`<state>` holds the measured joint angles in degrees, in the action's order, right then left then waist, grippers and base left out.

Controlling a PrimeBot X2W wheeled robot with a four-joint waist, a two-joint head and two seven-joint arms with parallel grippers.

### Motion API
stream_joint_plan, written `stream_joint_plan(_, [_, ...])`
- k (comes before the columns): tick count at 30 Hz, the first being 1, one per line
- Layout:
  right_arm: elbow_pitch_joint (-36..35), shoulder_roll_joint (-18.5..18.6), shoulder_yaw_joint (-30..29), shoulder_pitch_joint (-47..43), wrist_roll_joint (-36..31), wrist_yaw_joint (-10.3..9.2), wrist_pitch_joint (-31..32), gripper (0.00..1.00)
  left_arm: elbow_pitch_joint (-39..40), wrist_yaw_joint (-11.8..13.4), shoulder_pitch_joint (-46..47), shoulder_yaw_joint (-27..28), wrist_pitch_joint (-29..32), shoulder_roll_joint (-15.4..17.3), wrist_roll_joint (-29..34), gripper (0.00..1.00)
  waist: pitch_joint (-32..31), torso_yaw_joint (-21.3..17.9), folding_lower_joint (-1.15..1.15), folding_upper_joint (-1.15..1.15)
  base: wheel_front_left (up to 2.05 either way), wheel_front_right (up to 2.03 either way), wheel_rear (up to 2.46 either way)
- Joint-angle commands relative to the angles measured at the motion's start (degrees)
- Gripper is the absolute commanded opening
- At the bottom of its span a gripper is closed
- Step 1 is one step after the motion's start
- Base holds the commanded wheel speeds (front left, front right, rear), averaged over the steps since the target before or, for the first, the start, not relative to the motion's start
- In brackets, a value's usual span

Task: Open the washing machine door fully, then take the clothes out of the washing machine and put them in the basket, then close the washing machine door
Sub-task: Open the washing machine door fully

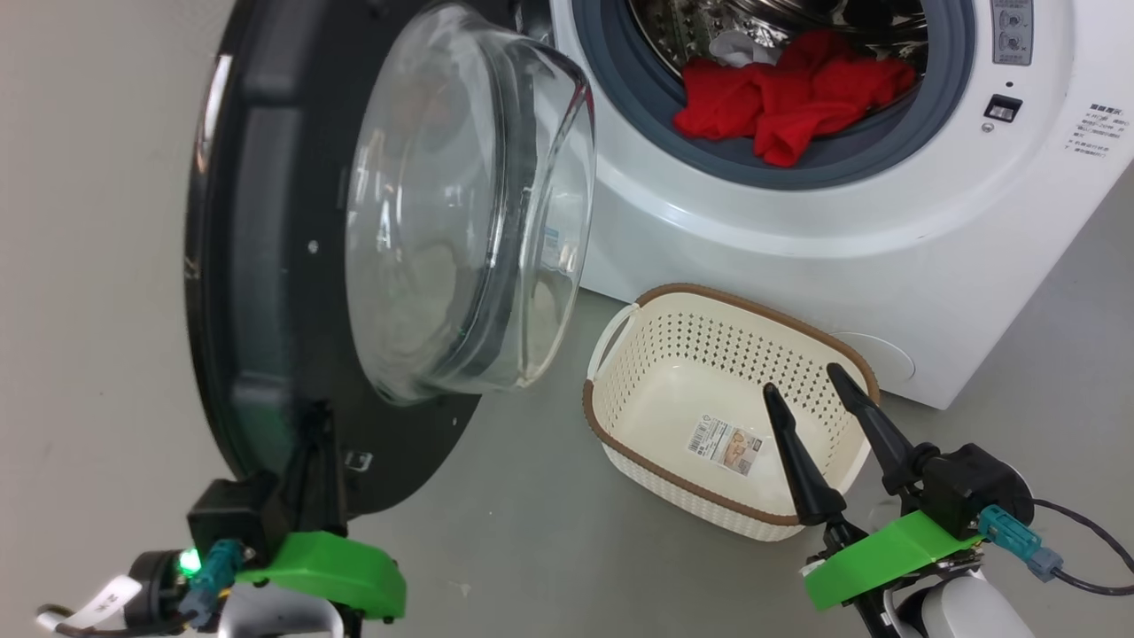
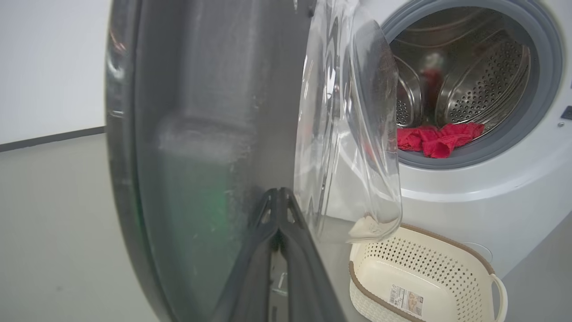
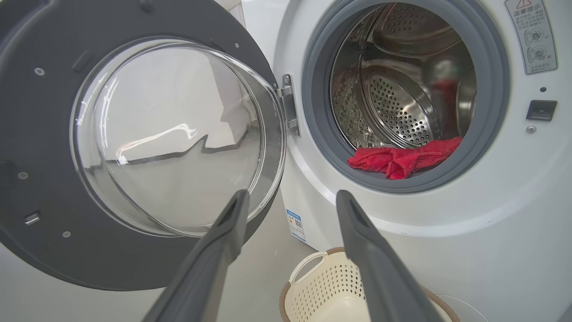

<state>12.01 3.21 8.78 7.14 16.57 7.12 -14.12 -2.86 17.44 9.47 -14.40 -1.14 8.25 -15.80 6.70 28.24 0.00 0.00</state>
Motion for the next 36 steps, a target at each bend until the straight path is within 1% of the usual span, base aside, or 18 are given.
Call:
stream_joint_plan(1, [-1.8,-0.3,1.4,0.0,-0.4,0.36,0.0,1.00,-0.2,1.7,2.1,4.0,-1.0,2.1,-0.4,0.00,0.2,0.0,0.00,0.00,0.00,0.00,0.00])
stream_joint_plan(5, [-2.2,-0.3,1.2,0.0,-0.9,0.36,0.6,1.00,-1.8,2.5,2.8,5.8,-2.9,2.4,-0.9,0.00,0.6,0.2,0.00,0.00,0.00,0.00,0.00])
stream_joint_plan(11, [-2.8,-0.3,1.1,0.0,-1.3,0.36,1.2,1.00,-3.9,2.3,4.0,7.3,-5.4,2.5,-2.2,0.00,1.1,0.5,0.00,0.00,0.00,0.00,0.00])
stream_joint_plan(16, [-3.5,-0.3,1.2,0.0,-1.7,0.36,1.8,1.00,-7.6,1.1,6.3,8.6,-7.2,2.9,-3.7,0.00,1.6,0.7,0.00,0.00,0.00,0.00,0.00])
stream_joint_plan(22, [-4.2,-0.3,1.1,0.0,-2.2,0.36,2.6,1.00,-13.3,-0.1,9.7,9.9,-9.6,2.8,-5.5,0.00,2.0,0.8,0.00,0.00,0.00,0.00,0.00])
stream_joint_plan(23, [-4.4,-0.3,1.0,0.0,-2.4,0.36,2.8,1.00,-15.1,-0.4,11.0,10.3,-10.3,2.9,-5.8,0.00,2.0,0.9,0.00,0.00,0.00,0.00,0.00])
stream_joint_plan(29, [-4.9,-0.3,1.2,0.0,-2.6,0.36,3.3,1.00,-19.9,-1.1,14.6,11.8,-11.8,3.8,-6.8,0.00,2.3,0.7,0.00,0.00,0.00,0.00,0.00])
stream_joint_plan(36, [-5.5,-0.3,1.5,0.3,-2.8,0.36,4.2,1.00,-25.3,-2.5,19.2,14.5,-13.1,4.7,-8.7,0.00,3.2,0.6,0.00,0.00,0.00,0.00,0.00])
